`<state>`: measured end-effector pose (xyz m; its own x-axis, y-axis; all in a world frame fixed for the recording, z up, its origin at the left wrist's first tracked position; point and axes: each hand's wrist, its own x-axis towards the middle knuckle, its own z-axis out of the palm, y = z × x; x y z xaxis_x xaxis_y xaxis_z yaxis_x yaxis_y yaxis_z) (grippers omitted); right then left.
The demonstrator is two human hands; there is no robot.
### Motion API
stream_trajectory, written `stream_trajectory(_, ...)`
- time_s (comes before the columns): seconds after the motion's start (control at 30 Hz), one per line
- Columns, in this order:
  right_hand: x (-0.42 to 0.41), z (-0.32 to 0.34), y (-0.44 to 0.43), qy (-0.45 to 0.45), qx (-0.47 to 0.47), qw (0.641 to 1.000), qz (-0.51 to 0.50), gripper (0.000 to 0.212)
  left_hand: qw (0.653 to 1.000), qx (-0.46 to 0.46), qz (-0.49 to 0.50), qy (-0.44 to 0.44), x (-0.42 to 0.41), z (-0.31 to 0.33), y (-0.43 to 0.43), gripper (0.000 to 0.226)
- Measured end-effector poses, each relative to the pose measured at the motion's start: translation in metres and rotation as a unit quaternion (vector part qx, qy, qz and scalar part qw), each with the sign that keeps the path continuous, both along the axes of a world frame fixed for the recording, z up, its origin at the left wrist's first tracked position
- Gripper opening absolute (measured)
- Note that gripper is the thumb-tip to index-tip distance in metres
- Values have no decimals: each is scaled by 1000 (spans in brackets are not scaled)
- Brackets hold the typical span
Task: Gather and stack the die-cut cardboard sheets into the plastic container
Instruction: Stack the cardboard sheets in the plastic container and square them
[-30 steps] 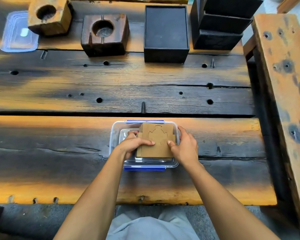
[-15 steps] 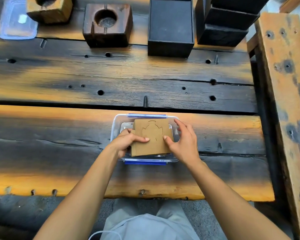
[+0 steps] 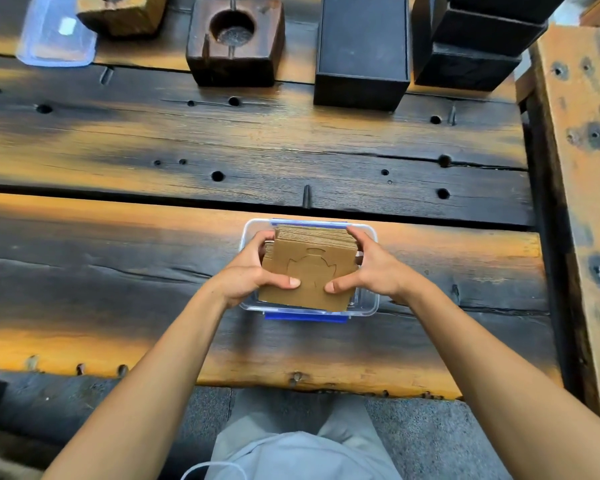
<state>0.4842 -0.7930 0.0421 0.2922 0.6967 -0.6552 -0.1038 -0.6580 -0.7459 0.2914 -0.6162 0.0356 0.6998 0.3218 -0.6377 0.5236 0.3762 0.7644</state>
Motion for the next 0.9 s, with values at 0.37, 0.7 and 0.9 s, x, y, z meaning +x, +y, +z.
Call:
stream_trajectory(0.37, -10, -20, 3, -226, 39, 973, 24, 100, 972, 216, -87, -22, 10, -9, -12, 95)
stream_trajectory(0.7, -40, -54, -3, -263, 76, 962, -12, 113, 924, 367, -101, -14, 11, -48, -27, 96)
stream_trajectory(0.9, -40, -59, -3, -270, 83, 959, -24, 91, 920, 374, -114, 9, 12, -58, -23, 105)
